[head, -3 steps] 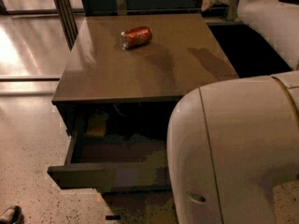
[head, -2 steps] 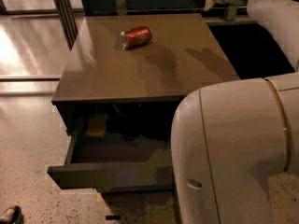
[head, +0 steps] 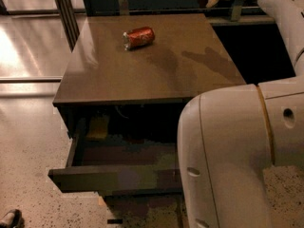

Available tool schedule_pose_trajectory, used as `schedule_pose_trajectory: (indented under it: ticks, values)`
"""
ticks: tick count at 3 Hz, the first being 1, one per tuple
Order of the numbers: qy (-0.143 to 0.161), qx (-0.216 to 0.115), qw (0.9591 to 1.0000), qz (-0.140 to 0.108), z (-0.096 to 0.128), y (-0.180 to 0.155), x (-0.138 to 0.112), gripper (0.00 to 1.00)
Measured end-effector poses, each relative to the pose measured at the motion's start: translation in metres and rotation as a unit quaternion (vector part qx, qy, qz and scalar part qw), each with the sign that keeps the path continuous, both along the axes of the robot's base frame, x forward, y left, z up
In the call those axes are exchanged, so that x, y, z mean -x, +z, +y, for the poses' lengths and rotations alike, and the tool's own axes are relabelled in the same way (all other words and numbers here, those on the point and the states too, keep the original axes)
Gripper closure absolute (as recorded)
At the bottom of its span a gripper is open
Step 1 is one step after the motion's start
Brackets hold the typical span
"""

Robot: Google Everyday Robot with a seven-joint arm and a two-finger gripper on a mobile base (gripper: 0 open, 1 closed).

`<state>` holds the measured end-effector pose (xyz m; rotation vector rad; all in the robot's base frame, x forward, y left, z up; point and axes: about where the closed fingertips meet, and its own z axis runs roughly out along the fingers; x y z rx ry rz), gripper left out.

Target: Close top drawer

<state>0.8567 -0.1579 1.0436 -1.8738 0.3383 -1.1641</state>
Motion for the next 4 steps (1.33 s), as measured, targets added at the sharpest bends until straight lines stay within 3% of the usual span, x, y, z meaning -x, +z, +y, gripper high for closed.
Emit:
schedule_pose_trajectory:
  ticks: [1, 2, 3, 4]
  values:
    - [0.011, 0.053, 0.9982, -0.025, -0.0033, 0.0055, -0.0022, 0.00]
    - [0.031, 0.123, 0.9908, -0.049, -0.0031, 0.0074, -0.0018, 0.00]
    - [0.060, 0.209, 0.9735, -0.070, -0.0010, 0.0042, 0.0021, 0.00]
    - [0.074, 0.258, 0.9599, -0.082, -0.0014, 0.0016, 0.0038, 0.00]
